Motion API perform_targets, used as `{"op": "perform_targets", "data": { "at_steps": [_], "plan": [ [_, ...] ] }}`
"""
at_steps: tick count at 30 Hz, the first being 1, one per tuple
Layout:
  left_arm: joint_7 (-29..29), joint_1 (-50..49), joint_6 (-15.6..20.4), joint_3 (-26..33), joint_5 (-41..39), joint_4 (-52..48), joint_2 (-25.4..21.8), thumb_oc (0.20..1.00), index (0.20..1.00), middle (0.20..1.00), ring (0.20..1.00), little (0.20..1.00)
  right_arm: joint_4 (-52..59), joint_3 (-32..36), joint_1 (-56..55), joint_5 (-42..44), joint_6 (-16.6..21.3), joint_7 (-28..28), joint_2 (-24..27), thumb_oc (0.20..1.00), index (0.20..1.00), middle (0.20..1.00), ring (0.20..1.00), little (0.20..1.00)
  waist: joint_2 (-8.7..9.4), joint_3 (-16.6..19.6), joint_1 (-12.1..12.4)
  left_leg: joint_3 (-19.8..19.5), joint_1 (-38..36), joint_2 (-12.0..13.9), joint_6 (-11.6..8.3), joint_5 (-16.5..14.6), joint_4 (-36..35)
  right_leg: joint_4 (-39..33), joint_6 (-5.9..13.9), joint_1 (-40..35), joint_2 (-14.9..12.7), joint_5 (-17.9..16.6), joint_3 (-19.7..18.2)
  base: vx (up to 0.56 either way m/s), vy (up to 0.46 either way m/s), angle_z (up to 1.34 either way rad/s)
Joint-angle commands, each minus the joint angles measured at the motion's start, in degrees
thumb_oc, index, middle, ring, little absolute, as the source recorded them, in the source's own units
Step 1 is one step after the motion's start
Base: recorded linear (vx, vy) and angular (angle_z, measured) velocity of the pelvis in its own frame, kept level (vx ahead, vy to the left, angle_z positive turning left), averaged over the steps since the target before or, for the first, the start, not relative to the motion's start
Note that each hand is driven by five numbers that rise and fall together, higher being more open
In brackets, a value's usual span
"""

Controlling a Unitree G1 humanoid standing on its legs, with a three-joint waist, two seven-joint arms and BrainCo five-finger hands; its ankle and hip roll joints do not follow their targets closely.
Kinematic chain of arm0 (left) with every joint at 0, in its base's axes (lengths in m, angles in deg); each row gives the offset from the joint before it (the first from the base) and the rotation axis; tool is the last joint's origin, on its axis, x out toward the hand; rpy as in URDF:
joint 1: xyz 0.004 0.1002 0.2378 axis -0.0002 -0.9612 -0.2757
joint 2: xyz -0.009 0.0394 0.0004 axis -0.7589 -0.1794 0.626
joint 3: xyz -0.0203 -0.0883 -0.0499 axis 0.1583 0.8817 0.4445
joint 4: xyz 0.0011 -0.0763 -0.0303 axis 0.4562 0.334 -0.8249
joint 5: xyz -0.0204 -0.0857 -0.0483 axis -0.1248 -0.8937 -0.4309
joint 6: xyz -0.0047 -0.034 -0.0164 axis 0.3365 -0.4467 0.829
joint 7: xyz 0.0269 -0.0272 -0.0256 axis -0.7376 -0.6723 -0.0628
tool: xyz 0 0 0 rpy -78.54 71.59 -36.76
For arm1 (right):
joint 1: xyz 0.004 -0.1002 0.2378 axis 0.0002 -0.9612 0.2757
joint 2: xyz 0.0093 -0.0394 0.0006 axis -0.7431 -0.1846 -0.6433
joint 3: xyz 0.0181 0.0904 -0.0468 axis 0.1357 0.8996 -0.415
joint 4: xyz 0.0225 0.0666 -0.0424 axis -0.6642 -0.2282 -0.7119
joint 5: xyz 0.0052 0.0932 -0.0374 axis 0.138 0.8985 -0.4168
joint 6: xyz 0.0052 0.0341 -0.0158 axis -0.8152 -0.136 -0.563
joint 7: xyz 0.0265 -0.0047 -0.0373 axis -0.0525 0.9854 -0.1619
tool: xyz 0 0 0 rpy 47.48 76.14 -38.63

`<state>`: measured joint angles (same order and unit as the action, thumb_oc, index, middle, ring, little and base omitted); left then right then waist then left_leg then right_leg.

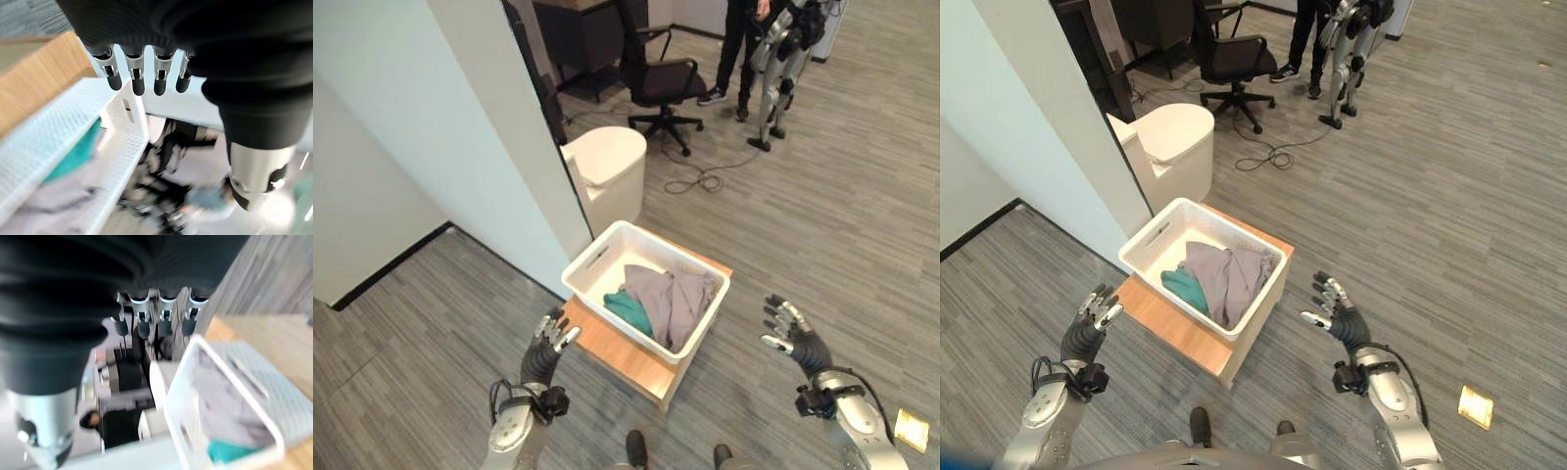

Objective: Pick up bed clothes into laundry basket.

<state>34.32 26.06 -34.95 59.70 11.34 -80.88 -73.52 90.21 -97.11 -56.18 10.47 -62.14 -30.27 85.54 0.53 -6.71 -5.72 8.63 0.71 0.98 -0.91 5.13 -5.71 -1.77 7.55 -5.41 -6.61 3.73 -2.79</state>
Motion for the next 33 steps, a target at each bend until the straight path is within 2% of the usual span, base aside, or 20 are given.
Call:
{"op": "perform_targets", "data": {
  "at_steps": [1, 3, 4, 5, 6, 7, 8, 9, 12, 13, 14, 16, 17, 18, 19, 21, 25, 27, 28, 33],
  "plan": [
    [-1.7, 6.6, 2.7, 1.6, 0.9, -2.1, -2.7, 1.000, 1.000, 1.000, 1.000, 1.000, 3.9, 0.1, 3.3, 0.7, 2.1, 0.1, 0.6, 1.000, 1.000, 1.000, 1.000, 1.000, 1.04, -2.0, 1.7, -0.6, -5.4, 0.3, -0.95, -5.9, 0.8, 3.3, 1.87, 4.8, -1.3, -3.6, 1.6, -0.04, -0.023, 0.15],
    [-2.1, 8.2, 2.9, 1.6, 3.1, -2.3, -3.7, 1.000, 1.000, 1.000, 1.000, 1.000, 4.4, -0.6, 4.5, -0.6, 2.2, 0.1, 1.5, 1.000, 1.000, 1.000, 1.000, 1.000, 0.88, -2.4, 2.3, -1.5, -4.8, 0.4, -1.17, -5.5, 1.4, 6.8, 1.54, 5.6, -0.8, -2.3, 2.6, -0.08, -0.052, 0.31],
    [-2.5, 10.4, 3.7, 1.4, 3.6, -2.0, -4.6, 1.000, 1.000, 1.000, 1.000, 1.000, 4.4, -0.4, 5.5, -0.7, 2.4, 0.5, 2.4, 1.000, 1.000, 1.000, 1.000, 1.000, 0.33, -3.0, 2.0, -5.8, -2.8, 0.3, -1.19, -4.6, 2.7, 12.0, 1.01, 6.3, 2.4, 1.4, -2.9, -0.09, -0.066, 0.44],
    [-2.5, 10.4, 3.7, 1.4, 3.6, -2.0, -4.6, 1.000, 1.000, 1.000, 1.000, 1.000, 4.4, -0.4, 5.6, -0.7, 2.4, 0.5, 2.4, 1.000, 1.000, 1.000, 1.000, 1.000, 0.28, -2.9, 2.0, -5.9, -2.5, 0.4, -1.22, -4.5, 2.8, 12.0, 0.98, 6.6, 2.5, 1.2, -2.9, -0.08, -0.087, 0.80],
    [-2.6, 11.6, 4.2, 1.0, 4.0, -1.4, -5.1, 1.000, 1.000, 1.000, 1.000, 1.000, 4.1, -0.5, 6.3, -0.4, 2.5, 0.6, 2.6, 1.000, 1.000, 1.000, 1.000, 1.000, 0.04, -2.9, 1.6, -8.9, -1.5, 0.2, -1.25, -4.0, 3.3, 13.9, 0.44, 6.3, 4.7, 3.4, -7.6, -0.04, -0.051, 1.49],
    [-2.5, 12.3, 4.4, 0.9, 4.3, -0.8, -5.3, 1.000, 1.000, 1.000, 1.000, 1.000, 4.1, -0.6, 6.5, -0.6, 2.5, 0.6, 2.8, 1.000, 1.000, 1.000, 1.000, 1.000, -0.23, -2.6, 1.6, -10.5, -0.9, 0.4, -1.62, -3.5, 3.4, 15.0, -0.18, 6.6, 5.3, 3.8, -9.2, -0.09, -0.222, 1.89],
    [-3.2, 12.2, 5.0, 1.6, 5.5, -0.7, -5.5, 1.000, 1.000, 1.000, 1.000, 1.000, 4.9, -0.6, 6.4, -1.7, 2.8, 0.7, 3.4, 1.000, 1.000, 1.000, 1.000, 1.000, -0.16, -2.5, 1.9, -17.4, 0.2, -0.2, -2.08, -2.4, 3.5, 19.1, -1.01, 5.8, 6.8, 6.4, -14.2, -0.11, -0.270, 1.86],
    [-3.5, 12.0, 5.3, 1.8, 5.9, -0.5, -5.4, 1.000, 1.000, 1.000, 1.000, 1.000, 4.9, -0.4, 6.7, -1.9, 3.1, 1.0, 3.6, 1.000, 1.000, 1.000, 1.000, 1.000, -0.19, -2.2, 2.3, -20.0, 1.6, -0.2, -2.29, -1.4, 3.7, 19.0, -1.42, 5.3, 8.6, 6.9, -17.4, -0.10, -0.251, 1.39],
    [-3.9, 11.0, 6.0, 3.1, 7.0, -1.2, -5.5, 1.000, 1.000, 1.000, 1.000, 1.000, 4.6, -0.2, 8.1, -1.5, 4.0, 1.3, 3.6, 1.000, 1.000, 1.000, 1.000, 1.000, 0.78, -2.2, 4.4, -24.1, 4.4, -0.8, -3.35, 0.3, 4.6, 14.8, -2.95, 2.6, 9.4, 7.5, -19.2, -0.21, -0.375, 1.82],
    [-5.1, 9.1, 6.3, 5.0, 8.4, -2.1, -4.9, 1.000, 1.000, 1.000, 1.000, 1.000, 4.1, 1.2, 8.2, -1.3, 4.7, 2.8, 3.3, 1.000, 1.000, 1.000, 1.000, 1.000, 1.21, -2.7, 7.0, -26.1, 7.1, -0.5, -4.96, 2.9, 4.2, 8.7, -4.00, -0.3, 8.8, 7.1, -16.0, -0.32, -0.399, 1.76],
    [-5.5, 8.7, 6.2, 5.2, 8.0, -2.4, -4.1, 1.000, 1.000, 1.000, 1.000, 1.000, 4.4, 2.7, 7.6, 0.4, 5.0, 3.8, 2.8, 1.000, 1.000, 1.000, 1.000, 1.000, 0.97, -3.2, 7.4, -26.1, 9.1, -0.4, -5.60, 4.5, 4.4, 6.7, -4.35, -1.3, 8.8, 6.5, -14.2, -0.45, -0.523, 2.01],
    [-5.7, 7.7, 6.4, 5.6, 6.8, -2.8, -3.1, 1.000, 1.000, 1.000, 1.000, 1.000, 3.4, 4.6, 6.9, 3.3, 5.4, 4.7, 2.0, 1.000, 1.000, 1.000, 1.000, 1.000, 0.40, -4.0, 7.6, -24.8, 11.3, 0.0, -5.99, 5.2, 5.6, 5.7, -4.66, -1.4, 9.0, 5.6, -12.0, -0.26, -0.206, 2.02],
    [-5.5, 7.3, 6.4, 5.6, 6.1, -2.5, -2.4, 1.000, 1.000, 1.000, 1.000, 1.000, 2.4, 5.4, 6.9, 4.8, 5.7, 4.9, 1.5, 1.000, 1.000, 1.000, 1.000, 1.000, 0.31, -4.9, 7.6, -20.8, 12.6, 0.3, -5.30, 4.4, 7.4, 6.2, -4.90, -0.6, 9.0, 5.1, -9.8, -0.44, -0.180, 1.66],
    [-5.3, 6.2, 5.9, 5.8, 6.2, -1.8, -1.1, 1.000, 1.000, 1.000, 1.000, 1.000, 0.9, 7.1, 6.2, 5.4, 5.6, 6.1, 1.2, 1.000, 1.000, 1.000, 1.000, 1.000, 0.94, -5.6, 6.8, -10.1, 11.8, 2.6, -3.56, 1.5, 12.4, 7.4, -5.14, 1.2, 8.3, 4.5, -4.8, -0.44, -0.181, 1.35],
    [-5.3, 6.1, 5.9, 5.8, 6.2, -1.9, -1.1, 1.000, 1.000, 1.000, 1.000, 1.000, 0.9, 7.1, 6.2, 5.4, 5.6, 6.1, 1.2, 1.000, 1.000, 1.000, 1.000, 1.000, 0.85, -5.5, 6.8, -10.1, 12.0, 2.7, -3.59, 1.5, 12.6, 7.4, -5.15, 1.4, 8.4, 4.4, -4.8, -0.52, -0.161, 1.33],
    [-1.6, 3.8, 5.7, 5.8, 4.6, -2.4, -0.5, 1.000, 1.000, 1.000, 1.000, 1.000, 1.2, 9.5, 4.1, 4.9, 5.5, 6.5, 1.3, 1.000, 1.000, 1.000, 1.000, 1.000, 2.33, -5.1, 5.7, -5.5, 8.6, 5.0, -3.90, -1.8, 17.6, 5.6, -5.10, 1.5, 5.6, 2.8, 1.4, -0.36, -0.074, 1.51],
    [-1.7, 5.5, 6.3, 5.0, 3.9, -2.3, -1.3, 1.000, 1.000, 1.000, 1.000, 1.000, 1.8, 10.1, 2.5, 4.3, 6.3, 6.0, 0.6, 1.000, 1.000, 1.000, 1.000, 1.000, 2.17, -2.8, 2.1, 4.0, -0.5, 11.9, -5.08, -2.8, 18.6, 5.0, -4.86, 2.6, 3.7, 1.9, 9.1, -0.22, -0.011, 1.36],
    [-1.8, 6.2, 6.3, 4.5, 3.1, -2.3, -1.1, 1.000, 1.000, 1.000, 1.000, 1.000, 1.7, 9.9, 2.1, 4.1, 6.3, 6.3, 0.3, 1.000, 1.000, 1.000, 1.000, 1.000, 1.97, -2.2, 1.2, 5.4, -1.9, 12.1, -5.55, -3.0, 17.6, 5.2, -4.64, 3.1, 3.4, 1.8, 11.2, -0.13, 0.036, 1.02],
    [-1.7, 7.5, 6.3, 2.7, 1.5, -1.9, -0.2, 1.000, 1.000, 1.000, 1.000, 1.000, 1.4, 9.7, 1.0, 4.7, 6.5, 6.8, -0.7, 1.000, 1.000, 1.000, 1.000, 1.000, 0.89, -1.3, -0.4, 8.3, -4.3, 10.4, -5.54, -5.0, 11.6, 5.7, -3.63, 3.8, 2.8, 1.3, 14.7, -0.06, 0.059, 1.08],
    [-0.6, 6.2, 5.7, 0.6, -2.4, -2.9, 1.3, 1.000, 1.000, 1.000, 1.000, 1.000, 0.8, 8.1, 0.1, 4.8, 5.9, 6.3, -1.9, 1.000, 1.000, 1.000, 1.000, 1.000, 0.28, 0.5, -0.5, 5.4, -5.7, 6.6, -3.93, -5.1, 3.9, 4.7, -2.69, 3.8, 2.4, 0.0, 15.6, -0.04, 0.109, 0.87]
  ]
}}
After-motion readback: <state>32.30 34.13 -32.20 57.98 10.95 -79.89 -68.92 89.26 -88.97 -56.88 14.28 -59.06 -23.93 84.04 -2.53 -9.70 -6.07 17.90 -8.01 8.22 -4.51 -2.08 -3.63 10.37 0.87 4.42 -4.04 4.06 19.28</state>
